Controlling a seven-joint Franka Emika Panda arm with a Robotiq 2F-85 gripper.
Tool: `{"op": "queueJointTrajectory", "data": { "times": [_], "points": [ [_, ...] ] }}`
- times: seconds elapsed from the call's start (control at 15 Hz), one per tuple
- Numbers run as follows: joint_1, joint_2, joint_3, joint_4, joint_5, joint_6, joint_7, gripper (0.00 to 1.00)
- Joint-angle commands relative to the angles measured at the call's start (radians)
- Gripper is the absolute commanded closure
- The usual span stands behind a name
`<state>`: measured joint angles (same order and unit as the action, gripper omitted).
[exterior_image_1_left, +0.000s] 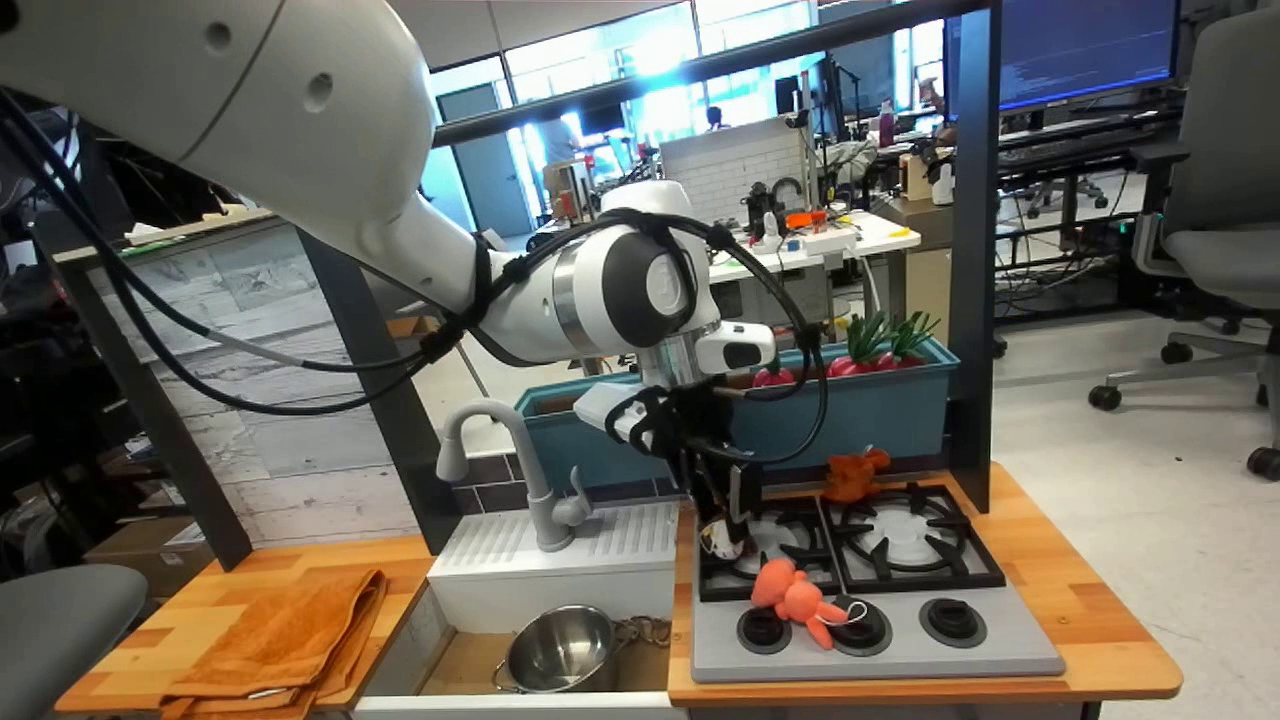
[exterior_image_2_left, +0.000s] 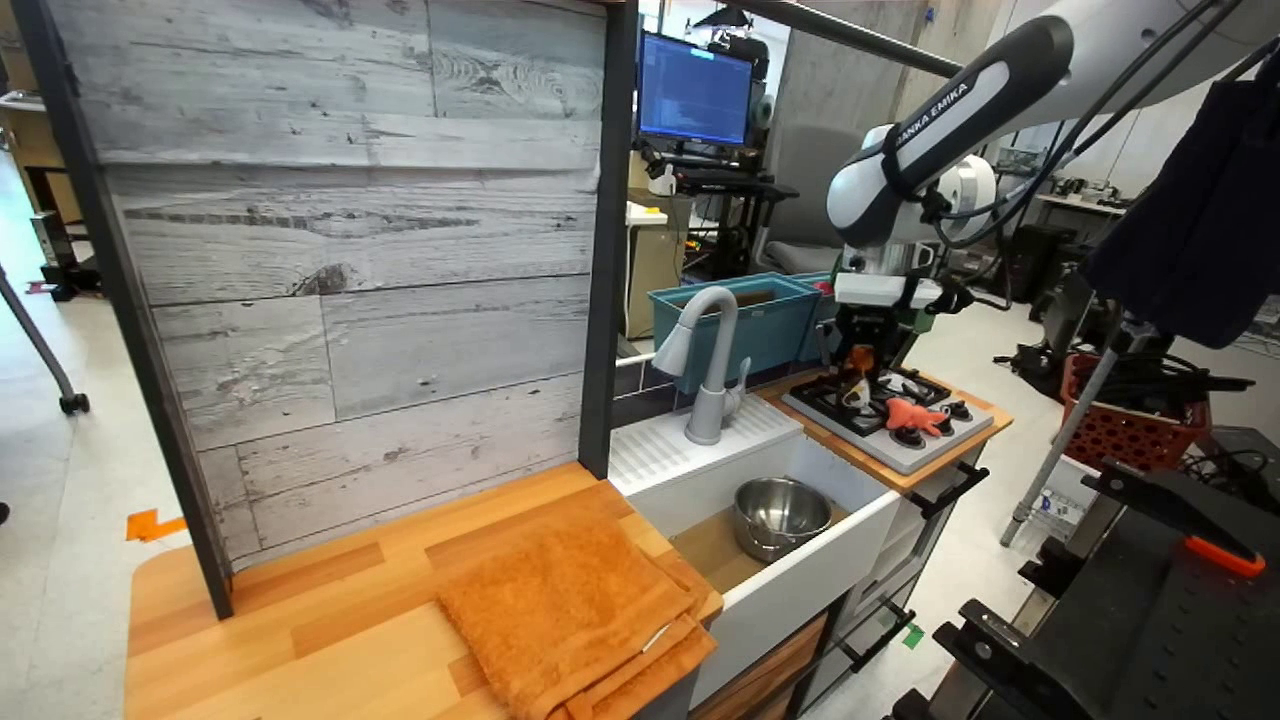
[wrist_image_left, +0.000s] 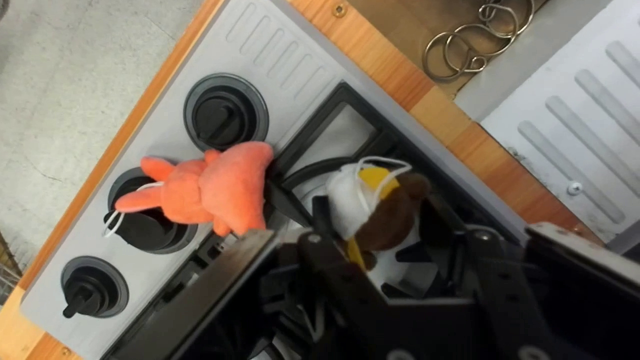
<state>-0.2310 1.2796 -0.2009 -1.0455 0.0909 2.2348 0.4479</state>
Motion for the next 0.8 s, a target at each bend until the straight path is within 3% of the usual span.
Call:
{"op": "queueJointTrajectory", "data": {
  "times": [0.0,0.2,0.6,0.73],
  "points": [
    [-0.007,-0.026,0.027,-0.017,0.01,-0.033,-0.04,0.82],
    [0.004,-0.151,0.069,-0.195,-0.001,-0.042,-0.184,0.99],
    [0.018,-0.359,0.153,-0.469,-0.004,0.005,-0.454,0.97],
    [0.042,-0.387,0.168,-0.537,-0.005,0.014,-0.478,0.97]
  ]
}}
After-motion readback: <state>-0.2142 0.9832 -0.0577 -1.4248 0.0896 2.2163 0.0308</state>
